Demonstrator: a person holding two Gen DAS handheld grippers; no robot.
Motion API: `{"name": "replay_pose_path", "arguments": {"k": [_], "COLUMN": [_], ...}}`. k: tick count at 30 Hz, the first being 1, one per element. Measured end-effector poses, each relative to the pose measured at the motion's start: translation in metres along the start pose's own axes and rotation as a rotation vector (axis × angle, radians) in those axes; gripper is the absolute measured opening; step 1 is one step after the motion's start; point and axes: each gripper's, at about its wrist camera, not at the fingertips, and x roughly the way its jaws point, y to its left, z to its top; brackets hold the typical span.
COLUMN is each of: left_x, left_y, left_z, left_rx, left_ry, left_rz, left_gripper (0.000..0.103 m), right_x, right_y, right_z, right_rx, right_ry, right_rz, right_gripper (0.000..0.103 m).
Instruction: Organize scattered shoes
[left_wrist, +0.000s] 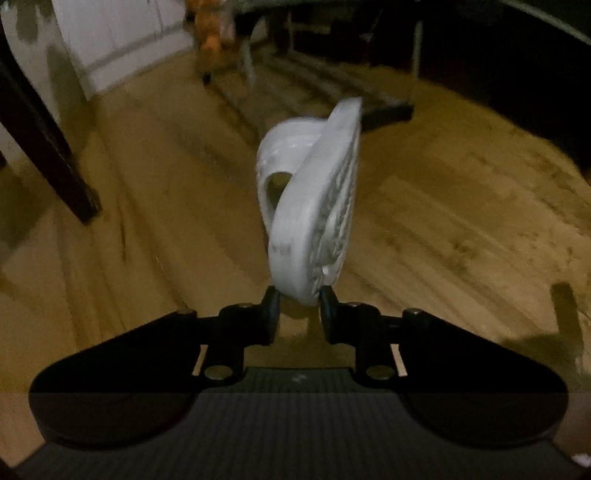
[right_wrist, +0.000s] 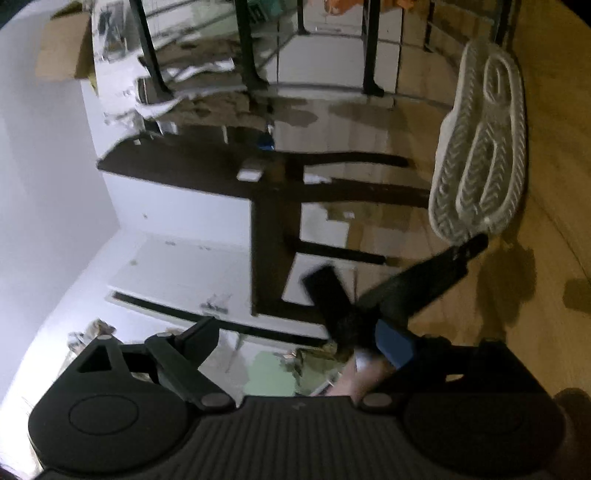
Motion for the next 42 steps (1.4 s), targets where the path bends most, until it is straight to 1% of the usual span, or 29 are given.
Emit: {"name": "replay_pose_path", "arguments": {"k": [6,9,12,14,15,16,19,21,23,26,28,29,30,31,33,35,38,39,40,41,42], "left_x": [-0.001,-0.002,-0.003,-0.013,-0.023,-0.031,-0.047,-0.056,-0.061,-0.069,-0.084,-0.092,-0.103,-0.114,-0.141,-0.168,-0.198,-0.209,-0.215,-0.220,-0.226], "left_y": [-0.042,-0.063,-0.063,-0.060,-0.054,-0.049,-0.039,-0.034,-0.029,-0.021,-0.019,-0.018,-0.015,-0.010,0.003,0.021,0.046,0.051,0.053,0.054,0.057], "left_z": [0.006,0.009,0.002,-0.008,-0.015,-0.018,-0.023,-0.022,-0.020,-0.018,-0.023,-0.026,-0.031,-0.036,-0.049,-0.066,-0.096,-0.109,-0.119,-0.126,-0.137], "left_rx": [0.124,0.186,0.114,0.044,-0.010,-0.048,-0.114,-0.136,-0.148,-0.167,-0.162,-0.158,-0.167,-0.181,-0.226,-0.269,-0.324,-0.321,-0.324,-0.331,-0.359], "left_ry": [-0.013,-0.020,0.025,0.042,0.046,0.041,0.005,-0.020,-0.025,-0.031,-0.050,-0.061,-0.069,-0.076,-0.094,-0.111,-0.085,-0.059,-0.039,-0.021,-0.002], "left_rz": [-0.023,-0.034,-0.106,-0.173,-0.222,-0.257,-0.292,-0.266,-0.245,-0.214,-0.191,-0.179,-0.176,-0.175,-0.176,-0.152,-0.097,-0.060,-0.036,-0.016,0.004], "left_gripper": [0.019,0.019,0.018,0.018,0.018,0.018,0.018,0.018,0.018,0.017,0.016,0.014,0.004,0.000,0.000,0.000,0.000,0.001,0.004,0.013,0.022], "right_x": [-0.006,-0.013,-0.027,-0.035,-0.038,-0.039,-0.032,-0.026,-0.021,-0.018,-0.016,-0.015,-0.014,-0.013,-0.011,-0.005,0.005,0.011,0.017,0.023,0.029], "right_y": [-0.007,-0.011,-0.012,-0.011,-0.011,-0.010,-0.009,-0.009,-0.011,-0.012,-0.009,-0.009,-0.009,-0.009,-0.013,-0.016,-0.013,-0.010,-0.006,-0.001,0.004], "right_z": [0.003,0.009,0.015,0.018,0.019,0.021,0.023,0.024,0.024,0.022,0.021,0.021,0.020,0.020,0.019,0.017,0.013,0.010,0.006,0.004,0.001], "right_rx": [0.024,0.051,0.072,0.075,0.082,0.089,0.089,0.080,0.080,0.062,0.031,0.028,0.028,0.035,0.057,0.076,0.058,0.039,0.018,-0.008,-0.035], "right_ry": [-0.059,-0.112,-0.187,-0.225,-0.246,-0.257,-0.239,-0.214,-0.195,-0.166,-0.148,-0.140,-0.133,-0.125,-0.102,-0.072,-0.027,-0.009,0.009,0.024,0.039], "right_rz": [-0.093,-0.125,-0.163,-0.178,-0.181,-0.183,-0.199,-0.215,-0.224,-0.259,-0.294,-0.296,-0.293,-0.283,-0.258,-0.247,-0.272,-0.298,-0.328,-0.367,-0.408], "right_gripper": [0.095,0.094,0.094,0.094,0.095,0.096,0.096,0.096,0.096,0.096,0.096,0.096,0.096,0.096,0.096,0.096,0.097,0.097,0.097,0.097,0.097]}}
